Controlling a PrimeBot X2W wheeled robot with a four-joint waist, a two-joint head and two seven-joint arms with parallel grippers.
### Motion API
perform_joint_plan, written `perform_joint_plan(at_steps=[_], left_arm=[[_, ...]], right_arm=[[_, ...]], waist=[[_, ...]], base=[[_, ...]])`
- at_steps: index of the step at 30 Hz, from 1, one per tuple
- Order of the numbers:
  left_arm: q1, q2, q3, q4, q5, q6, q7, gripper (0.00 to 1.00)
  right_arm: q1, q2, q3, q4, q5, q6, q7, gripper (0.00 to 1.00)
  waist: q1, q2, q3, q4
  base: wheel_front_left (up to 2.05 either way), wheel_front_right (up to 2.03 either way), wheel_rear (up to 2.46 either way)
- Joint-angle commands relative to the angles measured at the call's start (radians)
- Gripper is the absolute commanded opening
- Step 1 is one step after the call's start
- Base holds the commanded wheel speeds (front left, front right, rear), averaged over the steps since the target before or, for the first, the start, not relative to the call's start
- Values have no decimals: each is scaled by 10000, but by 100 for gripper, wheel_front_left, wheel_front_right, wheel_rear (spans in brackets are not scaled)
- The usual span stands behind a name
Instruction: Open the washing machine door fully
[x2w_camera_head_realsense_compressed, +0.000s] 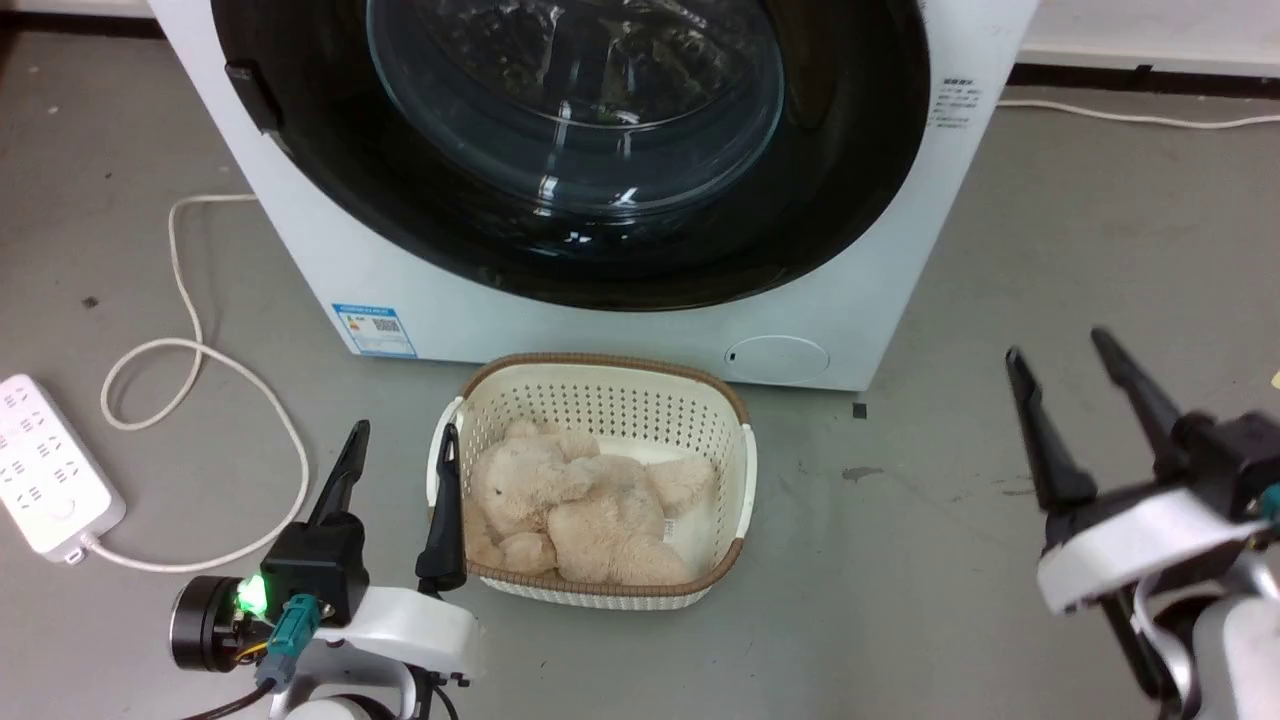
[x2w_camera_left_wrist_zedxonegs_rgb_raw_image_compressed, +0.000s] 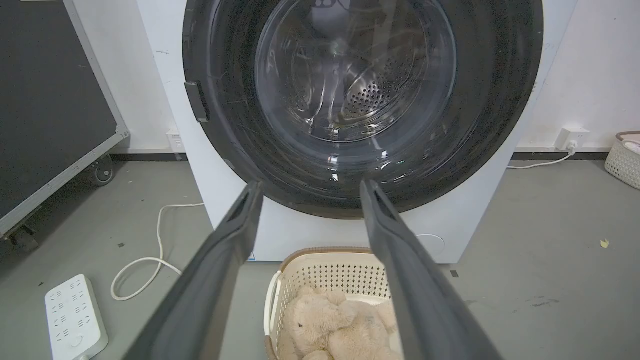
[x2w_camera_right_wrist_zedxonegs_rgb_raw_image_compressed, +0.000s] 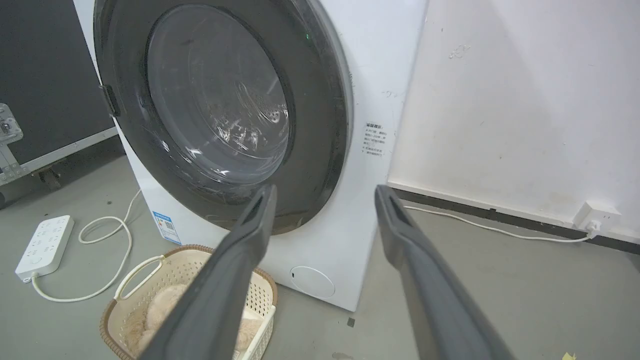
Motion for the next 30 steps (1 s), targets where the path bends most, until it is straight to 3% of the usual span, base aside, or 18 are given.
perform_joint_plan(at_steps=[1, 11, 17, 30], left_arm=[[-170, 1, -89, -78, -76, 72, -121, 100], [-313, 1, -221, -201, -154, 162, -309, 100], [-432, 1, -358, -324, -250, 240, -455, 100], [-637, 1, -502, -571, -191, 230, -727, 100]], right_arm=[[-439, -144, -44, 26, 261, -3, 90, 0], [-1753, -267, -398, 646, 1341, -3, 589, 0], [-2975, -134, -966, 1437, 2601, -3, 1542, 0], [-5583, -140, -2133, 3203, 4113, -4, 3101, 0]], waist=[[-2, 0, 92, 51], [-2, 0, 367, 250], [-2, 0, 720, 445], [-2, 0, 1448, 710]], base=[[0, 0, 0], [0, 0, 0], [0, 0, 0], [0, 0, 0]])
